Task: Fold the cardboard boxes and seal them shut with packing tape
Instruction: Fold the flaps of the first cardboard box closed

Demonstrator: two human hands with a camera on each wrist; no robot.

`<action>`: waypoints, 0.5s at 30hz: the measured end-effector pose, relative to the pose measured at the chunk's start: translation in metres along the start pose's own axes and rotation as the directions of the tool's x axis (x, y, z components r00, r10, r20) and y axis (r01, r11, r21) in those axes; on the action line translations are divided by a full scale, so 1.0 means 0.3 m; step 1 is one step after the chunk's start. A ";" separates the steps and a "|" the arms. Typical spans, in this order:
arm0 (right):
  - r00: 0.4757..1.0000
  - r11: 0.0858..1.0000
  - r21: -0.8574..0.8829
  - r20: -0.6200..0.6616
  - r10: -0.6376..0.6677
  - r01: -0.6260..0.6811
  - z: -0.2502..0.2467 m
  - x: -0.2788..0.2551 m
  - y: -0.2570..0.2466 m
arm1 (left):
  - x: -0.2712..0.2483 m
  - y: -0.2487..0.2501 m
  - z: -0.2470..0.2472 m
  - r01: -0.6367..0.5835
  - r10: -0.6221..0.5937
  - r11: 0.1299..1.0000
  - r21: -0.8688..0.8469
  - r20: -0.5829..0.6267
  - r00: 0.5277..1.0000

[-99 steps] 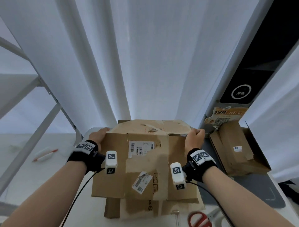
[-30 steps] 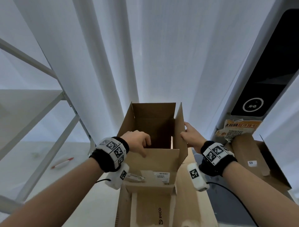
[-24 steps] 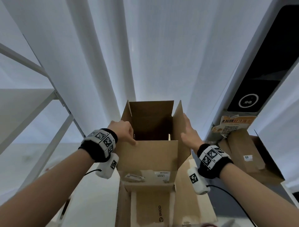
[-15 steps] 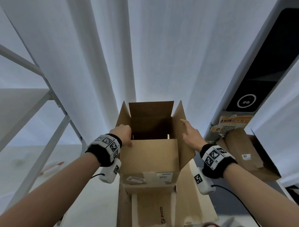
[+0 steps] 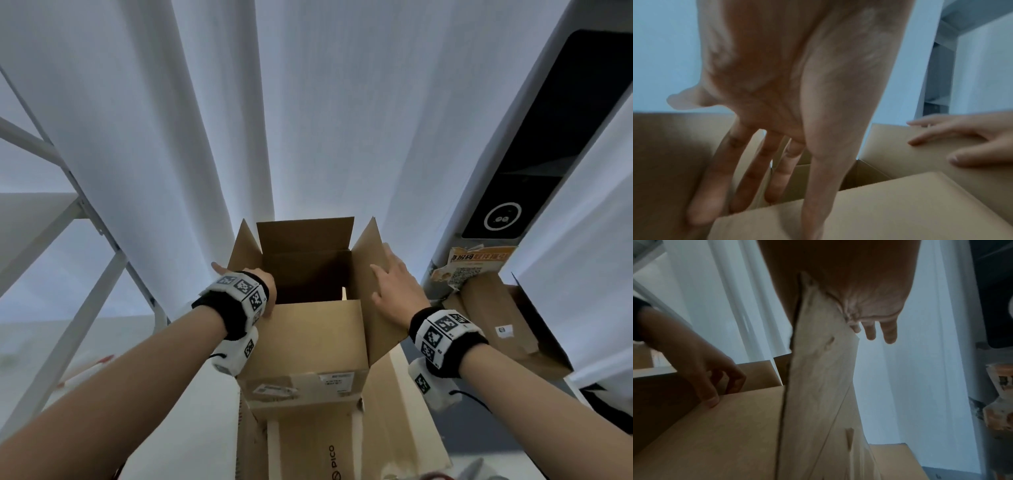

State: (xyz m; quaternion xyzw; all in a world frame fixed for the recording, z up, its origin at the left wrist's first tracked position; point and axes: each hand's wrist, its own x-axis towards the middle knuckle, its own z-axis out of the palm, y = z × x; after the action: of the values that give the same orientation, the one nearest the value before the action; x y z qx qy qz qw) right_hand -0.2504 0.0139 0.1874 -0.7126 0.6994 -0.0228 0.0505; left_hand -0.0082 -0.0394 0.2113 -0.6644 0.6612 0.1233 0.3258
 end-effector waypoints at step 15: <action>0.927 0.735 -0.578 0.315 -0.202 0.356 0.018 -0.034 -0.159 | 0.048 0.180 0.096 -0.257 0.272 0.961 0.102 -0.177 0.946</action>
State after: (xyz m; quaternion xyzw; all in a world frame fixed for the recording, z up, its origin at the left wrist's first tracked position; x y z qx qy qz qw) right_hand -0.2025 0.0251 0.1875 -0.7834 0.5404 0.2860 -0.1118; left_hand -0.0509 -0.0292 0.1663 -0.5653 0.7766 0.0761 0.2675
